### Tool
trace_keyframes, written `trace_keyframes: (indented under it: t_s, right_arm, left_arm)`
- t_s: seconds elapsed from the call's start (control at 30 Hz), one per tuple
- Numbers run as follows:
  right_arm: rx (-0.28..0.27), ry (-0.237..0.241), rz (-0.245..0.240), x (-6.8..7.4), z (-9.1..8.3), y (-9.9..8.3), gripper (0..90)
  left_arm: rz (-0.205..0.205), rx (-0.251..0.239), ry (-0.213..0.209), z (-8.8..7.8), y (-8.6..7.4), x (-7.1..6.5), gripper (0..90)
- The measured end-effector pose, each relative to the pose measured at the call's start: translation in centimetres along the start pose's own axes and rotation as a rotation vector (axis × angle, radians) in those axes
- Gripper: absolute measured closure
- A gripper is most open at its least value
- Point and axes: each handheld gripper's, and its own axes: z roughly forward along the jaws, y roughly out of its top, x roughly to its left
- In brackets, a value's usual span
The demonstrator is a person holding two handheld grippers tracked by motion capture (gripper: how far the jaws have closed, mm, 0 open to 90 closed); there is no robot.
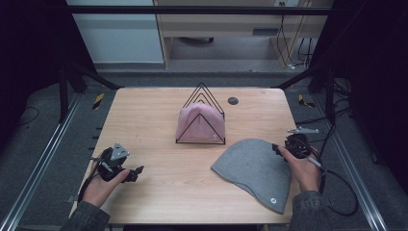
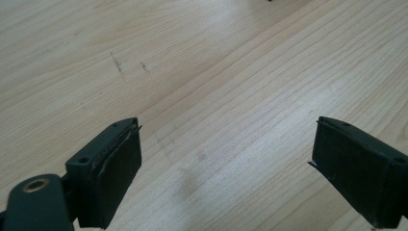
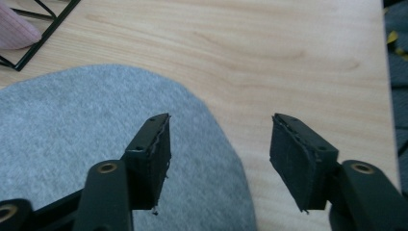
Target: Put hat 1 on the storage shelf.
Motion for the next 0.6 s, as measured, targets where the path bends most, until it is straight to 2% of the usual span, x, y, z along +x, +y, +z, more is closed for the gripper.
trace_keyframes:
  t_s: [0.2, 0.37, 0.47, 0.6]
  right_arm:
    - [0.038, 0.008, -0.019, 0.4, 0.4, -0.9, 44.2]
    - [0.089, -0.008, -0.046, 0.6, 1.4, -1.3, 44.6]
    - [0.096, 0.002, -0.036, 0.4, 1.6, -1.6, 46.0]
    - [0.09, 0.007, -0.046, 0.3, 1.4, -1.6, 56.8]
  left_arm:
    - [0.025, 0.027, -0.007, 0.5, 0.0, -0.2, 10.0]
    - [0.015, 0.027, -0.008, 0.5, -0.1, 0.0, 10.0]
    - [0.016, 0.032, -0.012, 0.6, -0.1, 0.0, 10.0]
    - [0.018, 0.034, -0.014, 0.6, 0.0, -0.1, 10.0]
